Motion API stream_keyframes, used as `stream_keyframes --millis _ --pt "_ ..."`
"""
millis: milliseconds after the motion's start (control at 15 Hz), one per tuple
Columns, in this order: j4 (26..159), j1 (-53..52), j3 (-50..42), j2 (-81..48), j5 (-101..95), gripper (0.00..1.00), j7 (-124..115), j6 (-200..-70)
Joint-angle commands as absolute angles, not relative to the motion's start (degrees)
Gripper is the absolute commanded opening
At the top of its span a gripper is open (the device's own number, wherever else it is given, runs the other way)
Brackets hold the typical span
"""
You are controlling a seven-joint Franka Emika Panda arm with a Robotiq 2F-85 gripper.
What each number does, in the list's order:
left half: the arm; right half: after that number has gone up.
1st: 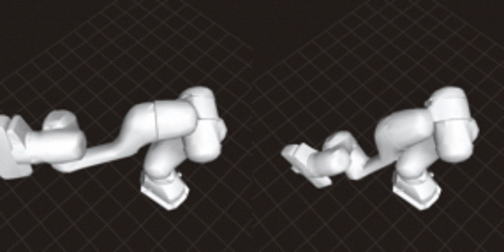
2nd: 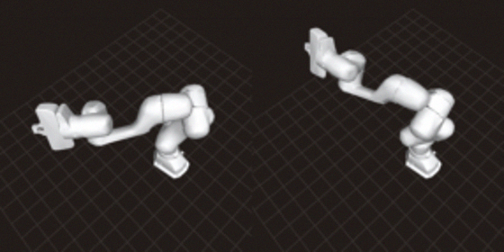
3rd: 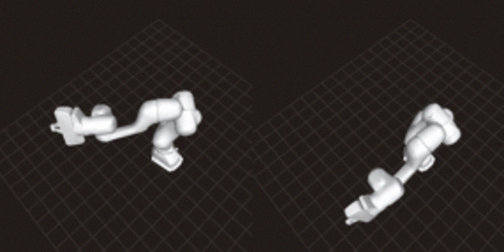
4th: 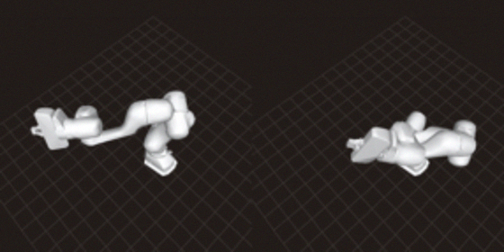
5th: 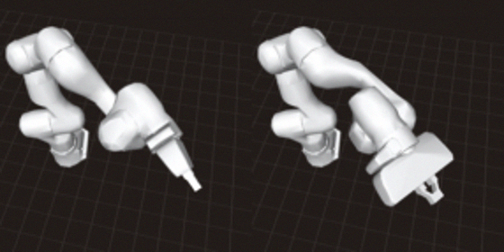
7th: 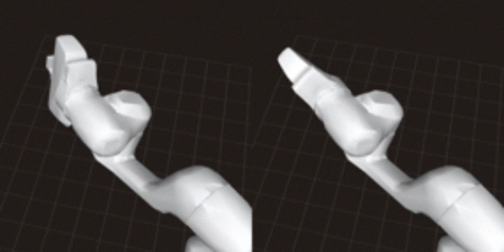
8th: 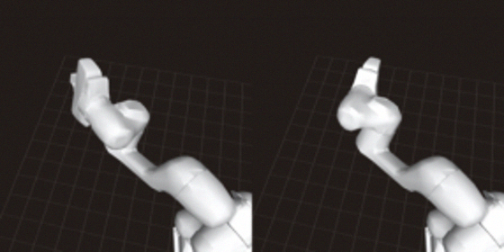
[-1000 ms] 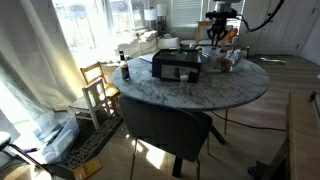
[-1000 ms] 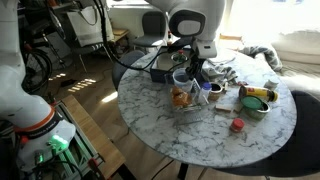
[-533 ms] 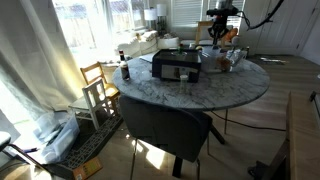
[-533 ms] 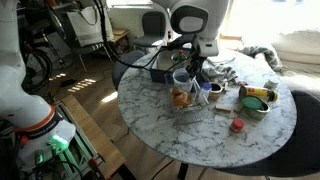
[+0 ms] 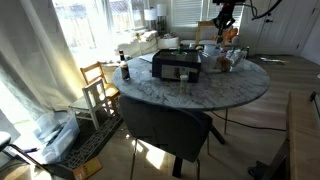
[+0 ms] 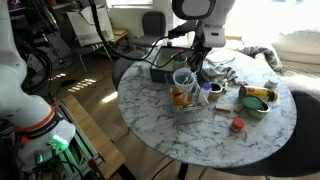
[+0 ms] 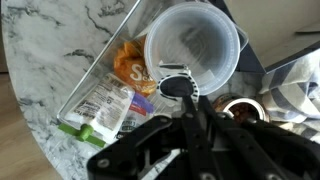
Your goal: Take the gloves out of the jar
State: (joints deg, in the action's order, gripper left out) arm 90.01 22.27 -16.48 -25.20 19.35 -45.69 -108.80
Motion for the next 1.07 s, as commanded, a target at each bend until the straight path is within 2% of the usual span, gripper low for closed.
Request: stream_keyframes --millis 0,400,1000 --pt "88.5 24.3 -17.1 -22.8 22.6 0.02 -44.8 -103.8" --pt "83.9 28.0 -18.4 -22.3 29.5 0.02 -46.0 -97.1" --pt "81.2 28.4 -20.5 -26.3 29.2 0.02 -55.5 -108.4"
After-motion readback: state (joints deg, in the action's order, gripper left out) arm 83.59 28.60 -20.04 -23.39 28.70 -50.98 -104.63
